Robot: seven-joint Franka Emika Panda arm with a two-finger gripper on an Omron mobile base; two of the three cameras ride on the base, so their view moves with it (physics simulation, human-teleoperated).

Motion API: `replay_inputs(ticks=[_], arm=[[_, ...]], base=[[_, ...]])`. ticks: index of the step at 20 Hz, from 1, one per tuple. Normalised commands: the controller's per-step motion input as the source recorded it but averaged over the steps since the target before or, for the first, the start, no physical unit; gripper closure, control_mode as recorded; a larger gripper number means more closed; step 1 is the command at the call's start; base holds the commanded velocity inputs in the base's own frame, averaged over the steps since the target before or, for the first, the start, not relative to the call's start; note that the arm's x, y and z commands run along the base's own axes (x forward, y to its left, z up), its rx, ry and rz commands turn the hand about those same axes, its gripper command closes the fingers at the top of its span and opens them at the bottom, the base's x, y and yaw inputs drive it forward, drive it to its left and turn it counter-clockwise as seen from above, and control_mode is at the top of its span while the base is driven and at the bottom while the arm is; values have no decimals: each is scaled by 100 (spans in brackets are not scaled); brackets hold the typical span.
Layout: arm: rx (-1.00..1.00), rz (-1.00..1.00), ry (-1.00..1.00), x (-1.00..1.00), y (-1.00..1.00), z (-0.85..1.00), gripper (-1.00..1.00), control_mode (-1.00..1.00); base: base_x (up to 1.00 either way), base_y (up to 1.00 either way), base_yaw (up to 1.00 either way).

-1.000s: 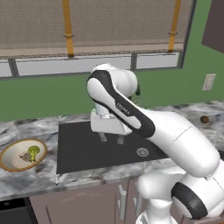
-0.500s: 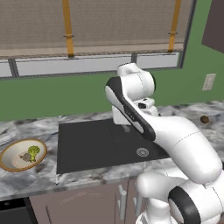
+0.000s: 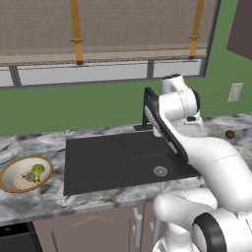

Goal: There is a mixed pile of frozen fruits and vegetables on the counter. Locate all the frozen vegetables and place the items in a bowl on the counter. Take all the frozen fruits and defrost them in a running sink.

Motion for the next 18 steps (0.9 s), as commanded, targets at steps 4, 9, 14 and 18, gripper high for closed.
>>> replay_inputs(ticks=[4,9,14,18], arm=[[0,16,-4,44,-98,-5,-100,-100],[0,12,-6,23,-100,-24,-100,-100],[-1,-5,6,28,-99,-63,-100,-100],[16,0,3,26,-97,-22,-100,-100]], base=[[0,0,0],[0,0,0],[0,0,0],[0,0,0]])
